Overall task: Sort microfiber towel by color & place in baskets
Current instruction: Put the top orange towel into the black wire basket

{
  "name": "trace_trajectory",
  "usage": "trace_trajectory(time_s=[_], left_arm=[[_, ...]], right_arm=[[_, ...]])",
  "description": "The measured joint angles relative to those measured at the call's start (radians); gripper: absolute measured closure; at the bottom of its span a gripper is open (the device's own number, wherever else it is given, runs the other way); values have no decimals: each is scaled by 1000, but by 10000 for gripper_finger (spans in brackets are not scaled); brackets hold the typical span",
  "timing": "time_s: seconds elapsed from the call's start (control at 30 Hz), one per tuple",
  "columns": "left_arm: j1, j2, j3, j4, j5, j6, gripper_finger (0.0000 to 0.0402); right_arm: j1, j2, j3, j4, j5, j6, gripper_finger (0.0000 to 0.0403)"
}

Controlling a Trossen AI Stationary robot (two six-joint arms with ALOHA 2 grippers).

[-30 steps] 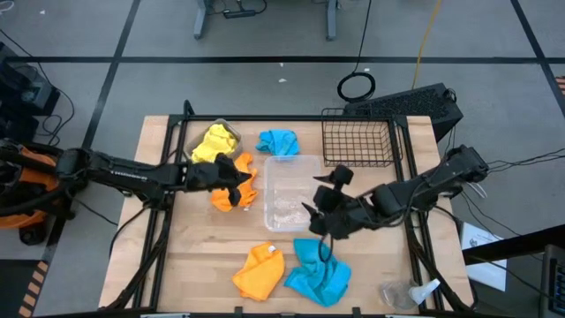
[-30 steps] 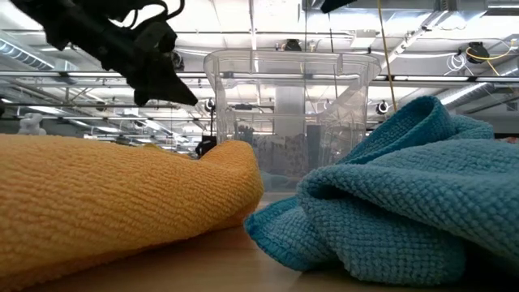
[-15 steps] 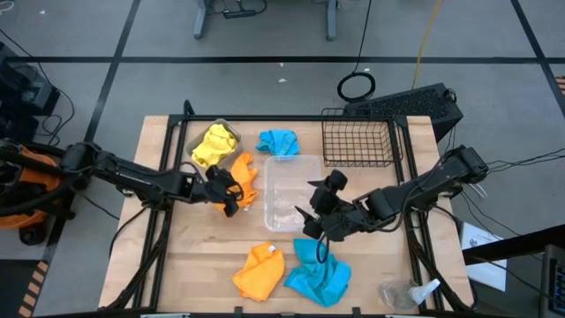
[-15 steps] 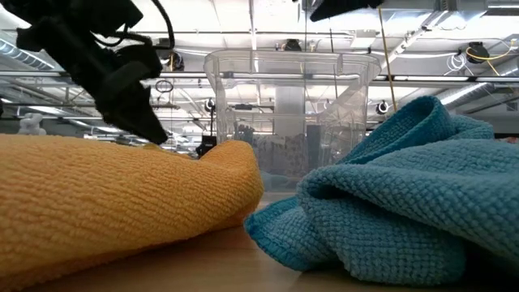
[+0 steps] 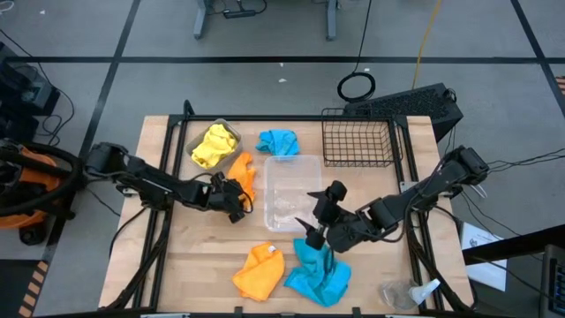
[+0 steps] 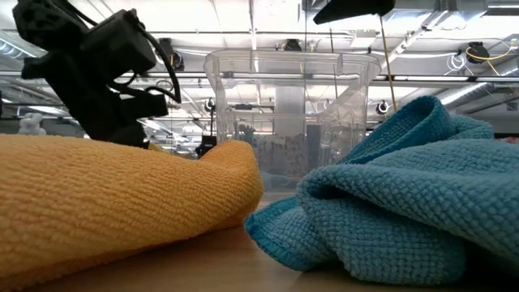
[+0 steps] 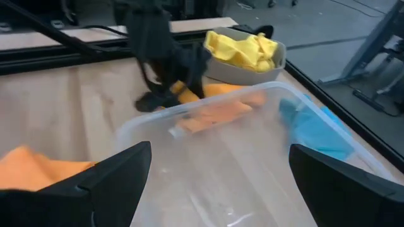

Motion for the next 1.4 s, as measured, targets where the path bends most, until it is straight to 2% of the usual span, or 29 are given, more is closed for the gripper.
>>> trace_trajectory(time_s=[0.13,0.23,0.37,0.5,0.8,0.9,1.07,1.17,1.27,1.4], left_arm=[[1,52,4,53,63,5,174],[1,59,9,53,89,26,212],[0,13,36,-12,95,33,293],[-12,-52,64,-10,107,50,376],[-102,-213,67,1,88,50,375],[-153,-277,67,19,53,55,377],[-249,-381,68,14,33,112,377],[-303,-470,81,-36,26,148,377],[-357,-541,104,-57,-20,172,377],[-432,-567,104,-10,-33,302,377]], right_arm=[[30,0,0,8,4,0,35],[50,0,0,9,8,6,35],[81,0,0,9,17,7,35],[124,0,0,9,102,15,35],[184,23,-21,17,204,62,35],[186,48,-43,90,210,50,35],[186,106,-59,254,197,-46,35],[185,132,-60,348,153,-119,35],[178,146,-60,429,139,-194,35],[155,147,-60,523,98,-270,35]])
